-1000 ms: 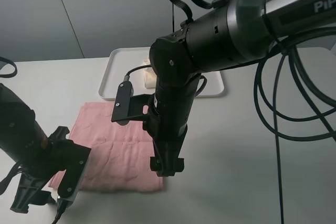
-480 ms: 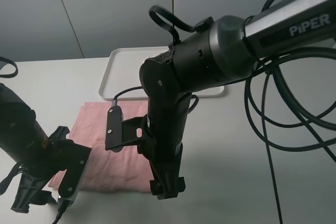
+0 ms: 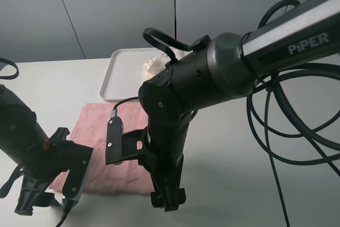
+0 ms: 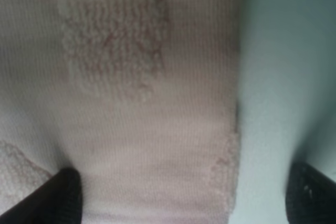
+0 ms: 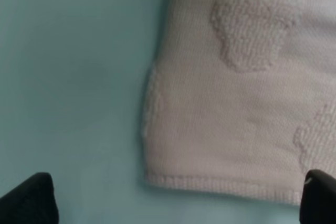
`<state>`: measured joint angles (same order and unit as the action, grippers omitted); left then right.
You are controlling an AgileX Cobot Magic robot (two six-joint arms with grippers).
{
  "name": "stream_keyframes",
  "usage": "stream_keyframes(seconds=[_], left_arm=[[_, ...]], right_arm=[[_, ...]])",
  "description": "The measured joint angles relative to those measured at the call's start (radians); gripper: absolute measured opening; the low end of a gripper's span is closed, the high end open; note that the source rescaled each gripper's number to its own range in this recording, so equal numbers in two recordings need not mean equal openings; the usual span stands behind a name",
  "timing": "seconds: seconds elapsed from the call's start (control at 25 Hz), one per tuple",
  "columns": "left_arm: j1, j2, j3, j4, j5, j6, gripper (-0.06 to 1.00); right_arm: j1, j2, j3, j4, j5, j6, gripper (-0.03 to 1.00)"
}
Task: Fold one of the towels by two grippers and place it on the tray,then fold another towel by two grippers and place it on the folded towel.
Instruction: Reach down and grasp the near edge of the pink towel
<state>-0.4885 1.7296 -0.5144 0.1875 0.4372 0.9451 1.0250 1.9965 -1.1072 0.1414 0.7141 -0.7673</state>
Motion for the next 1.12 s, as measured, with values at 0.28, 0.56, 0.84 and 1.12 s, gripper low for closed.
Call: stream_keyframes(seconds=[0.28, 0.56, 0.84, 1.12], left_arm=[[0.000, 0.000, 0.000, 0.000, -0.002, 0.000, 1.00], [0.000, 0.002, 0.000, 0.000, -0.002, 0.000, 1.00], [0.000, 0.002, 0.000, 0.004, -0.004, 0.000, 1.00], [0.000, 0.002, 0.000, 0.004, -0.007, -0.001, 1.00]], right_arm=[[0.000, 0.041, 0.004, 0.000, -0.028, 0.048, 1.00], [0.013, 0.045, 0.004, -0.012, -0.032, 0.053, 1.00], [0.047, 0.068, 0.002, -0.080, -0.048, 0.146, 1.00], [0.053, 0.069, 0.002, -0.133, -0.059, 0.256, 0.87]])
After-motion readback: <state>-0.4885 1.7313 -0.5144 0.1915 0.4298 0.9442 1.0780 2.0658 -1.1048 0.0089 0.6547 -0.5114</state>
